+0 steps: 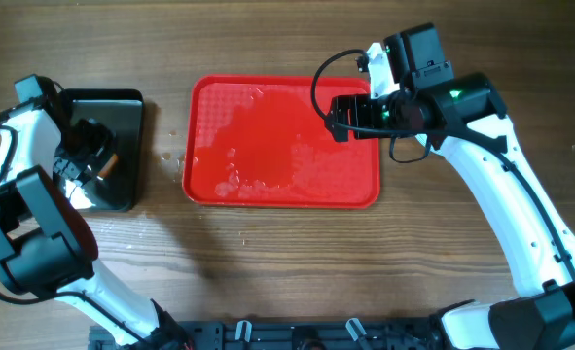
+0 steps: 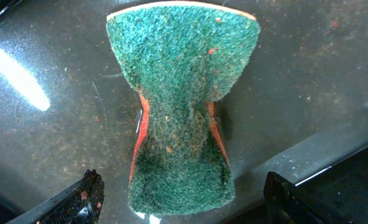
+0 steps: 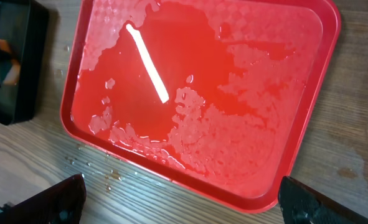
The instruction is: Clean dirty plates on tray and stack at the side
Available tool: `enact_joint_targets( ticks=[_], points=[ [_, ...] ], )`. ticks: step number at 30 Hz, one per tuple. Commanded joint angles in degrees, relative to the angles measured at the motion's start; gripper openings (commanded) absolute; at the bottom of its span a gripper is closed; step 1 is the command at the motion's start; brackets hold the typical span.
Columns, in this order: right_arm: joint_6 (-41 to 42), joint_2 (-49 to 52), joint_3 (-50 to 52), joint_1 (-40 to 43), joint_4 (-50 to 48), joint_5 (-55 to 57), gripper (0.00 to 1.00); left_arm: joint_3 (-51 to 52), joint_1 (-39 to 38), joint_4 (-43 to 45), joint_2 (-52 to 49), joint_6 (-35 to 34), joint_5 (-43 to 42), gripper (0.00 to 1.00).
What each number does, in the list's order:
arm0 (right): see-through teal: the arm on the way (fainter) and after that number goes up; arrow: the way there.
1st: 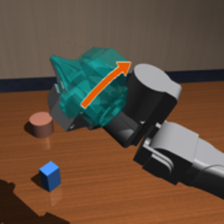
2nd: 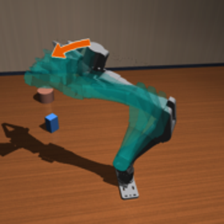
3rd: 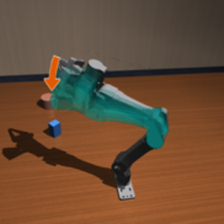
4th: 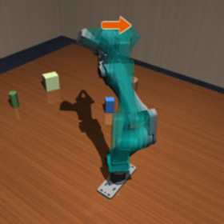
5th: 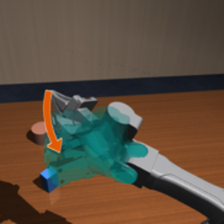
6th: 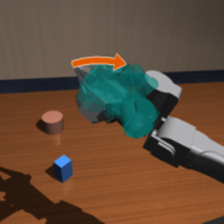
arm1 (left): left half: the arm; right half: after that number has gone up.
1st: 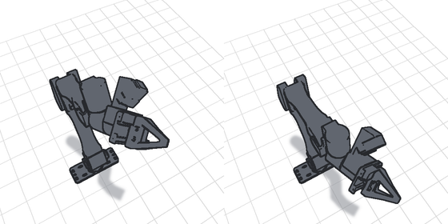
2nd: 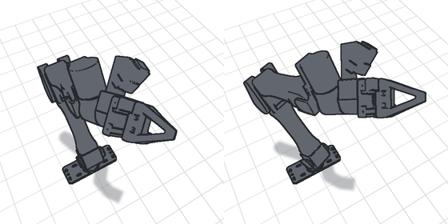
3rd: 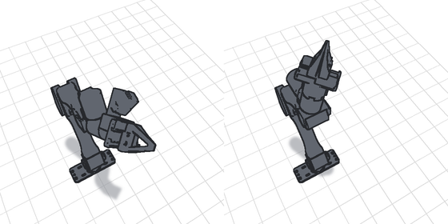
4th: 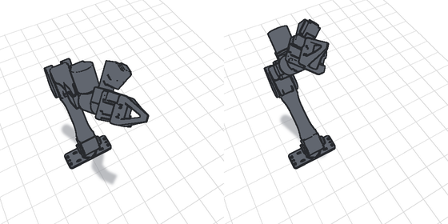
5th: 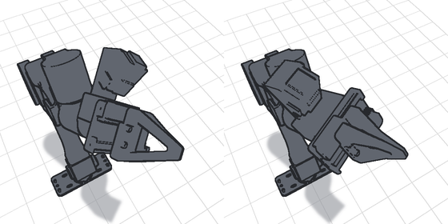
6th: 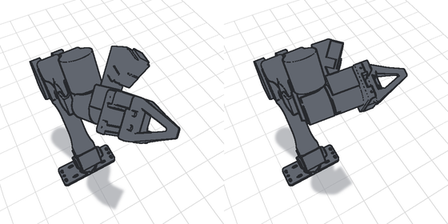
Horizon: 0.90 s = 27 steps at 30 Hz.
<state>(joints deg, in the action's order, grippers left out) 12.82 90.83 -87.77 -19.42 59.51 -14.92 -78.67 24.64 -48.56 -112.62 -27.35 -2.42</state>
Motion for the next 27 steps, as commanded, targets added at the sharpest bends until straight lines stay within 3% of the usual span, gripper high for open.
enact_joint_targets(
  ticks=[1, 4, 12, 18, 23, 27],
  points=[
    [0.7, 0.46, 0.15, -0.02, -0.55, 0.76, 1.0, 0.44, 0.02, -1.6, -0.61, -0.15, 1.05, 0.82],
    [0.7, 0.46, 0.15, -0.02, -0.59, 0.79, 1.0, 2.05, 0.0, -1.14, -0.63, -0.17, 1.01, 0.89],
    [0.87, 0.46, 0.15, -0.02, -0.92, 0.74, 1.0, 8.24, -0.09, 4.92, -0.63, -0.57, 1.05, 0.85],
    [0.7, 0.46, 0.15, -0.02, -0.98, 0.76, 1.0, 6.4, -0.11, 4.09, 0.04, -0.52, 0.52, 0.84],
    [0.74, 0.46, 0.15, -0.02, -1.44, 0.76, 1.0, -0.31, -0.11, 2.54, 6.71, 0.09, -7.48, 0.83],
    [0.85, 0.46, 0.15, -0.02, -1.64, 0.76, 1.0, -2.34, -0.11, 3.26, 15.58, 0.11, -17.2, 0.89]
  ],
)
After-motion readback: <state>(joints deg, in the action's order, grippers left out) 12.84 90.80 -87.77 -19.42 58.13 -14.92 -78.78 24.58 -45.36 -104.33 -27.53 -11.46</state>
